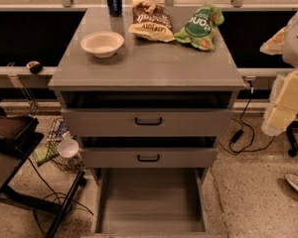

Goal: Place green rice chip bag into bottom drawer

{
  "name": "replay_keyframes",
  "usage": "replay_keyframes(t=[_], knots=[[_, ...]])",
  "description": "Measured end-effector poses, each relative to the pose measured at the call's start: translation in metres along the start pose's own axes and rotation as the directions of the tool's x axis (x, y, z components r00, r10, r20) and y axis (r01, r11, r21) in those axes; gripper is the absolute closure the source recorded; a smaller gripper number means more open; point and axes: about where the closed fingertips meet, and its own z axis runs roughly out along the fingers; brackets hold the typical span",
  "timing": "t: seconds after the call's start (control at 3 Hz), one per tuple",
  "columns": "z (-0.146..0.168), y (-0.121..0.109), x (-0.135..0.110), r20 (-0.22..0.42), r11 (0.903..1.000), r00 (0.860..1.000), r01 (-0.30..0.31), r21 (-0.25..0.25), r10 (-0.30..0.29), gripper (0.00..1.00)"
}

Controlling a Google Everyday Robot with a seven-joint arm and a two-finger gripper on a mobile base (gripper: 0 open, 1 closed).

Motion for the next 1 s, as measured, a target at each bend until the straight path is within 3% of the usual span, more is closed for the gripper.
replay_keyframes(t=[0.33,0.67,1.0], knots=[[0.0,0.0,0.0,0.0,1.0,1.0,0.0,0.0,0.0,0.0],[0.023,-0.02,-0.002,0.113,0.9984,0.994,-0.008,0.055,0.002,0.0],[0.058,-0.09,-0.008,0.307,0.988,0.947,-0.125,0.09,0.092,0.0]])
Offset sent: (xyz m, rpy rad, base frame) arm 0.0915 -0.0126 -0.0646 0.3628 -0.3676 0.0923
